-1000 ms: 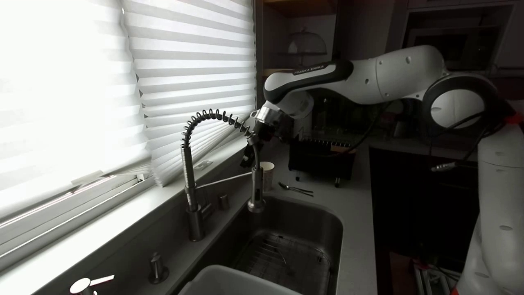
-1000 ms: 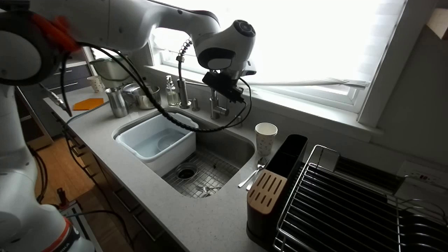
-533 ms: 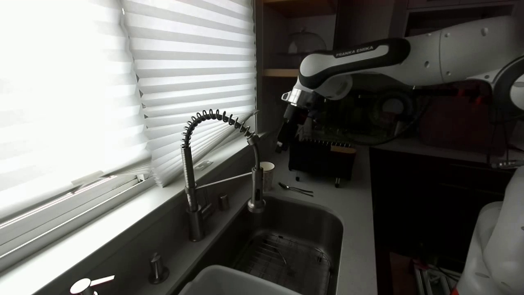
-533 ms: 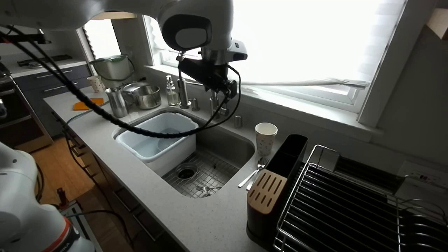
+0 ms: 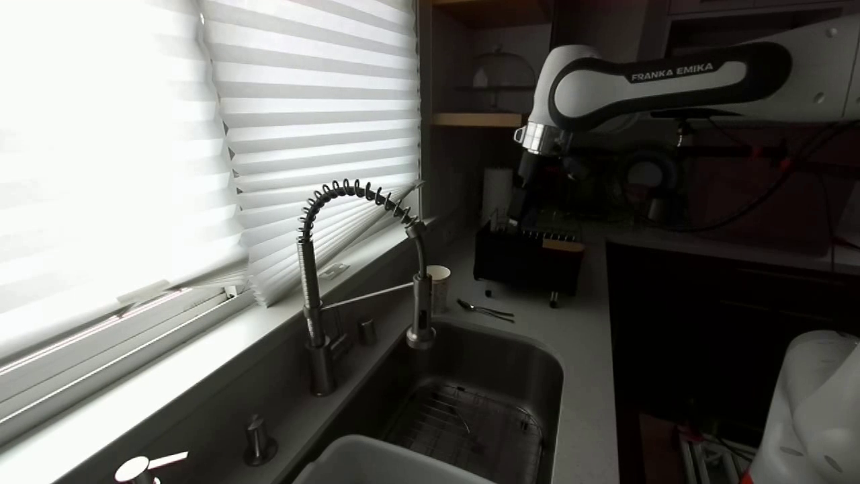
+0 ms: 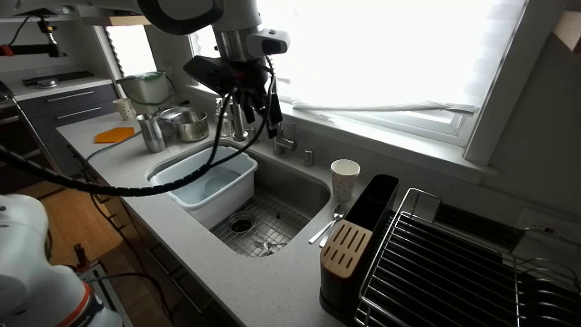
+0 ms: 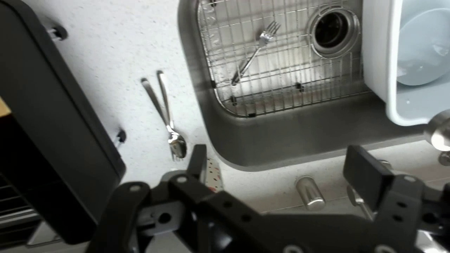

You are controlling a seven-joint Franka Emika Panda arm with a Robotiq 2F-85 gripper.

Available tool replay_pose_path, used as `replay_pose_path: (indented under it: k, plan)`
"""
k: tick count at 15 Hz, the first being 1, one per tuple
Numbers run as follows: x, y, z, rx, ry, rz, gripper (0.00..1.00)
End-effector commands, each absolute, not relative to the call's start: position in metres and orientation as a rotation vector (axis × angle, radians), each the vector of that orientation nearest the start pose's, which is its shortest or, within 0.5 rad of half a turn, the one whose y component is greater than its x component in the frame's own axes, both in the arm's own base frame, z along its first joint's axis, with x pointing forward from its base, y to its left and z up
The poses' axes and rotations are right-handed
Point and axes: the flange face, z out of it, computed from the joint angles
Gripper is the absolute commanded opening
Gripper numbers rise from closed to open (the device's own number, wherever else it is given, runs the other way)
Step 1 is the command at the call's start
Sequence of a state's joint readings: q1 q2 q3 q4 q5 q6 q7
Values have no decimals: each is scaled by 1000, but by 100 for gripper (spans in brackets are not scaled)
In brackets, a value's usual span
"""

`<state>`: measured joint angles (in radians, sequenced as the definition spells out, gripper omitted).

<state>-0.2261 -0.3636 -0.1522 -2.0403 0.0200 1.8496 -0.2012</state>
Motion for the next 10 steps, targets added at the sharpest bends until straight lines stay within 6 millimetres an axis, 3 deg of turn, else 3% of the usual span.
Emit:
replay_pose_path:
  k: [1, 2, 10]
  plan:
    - [399, -184, 604, -3168, 491, -268, 100]
    - [413, -182, 612, -3139, 386, -280, 100]
    - [412, -181, 612, -3142, 389, -281, 100]
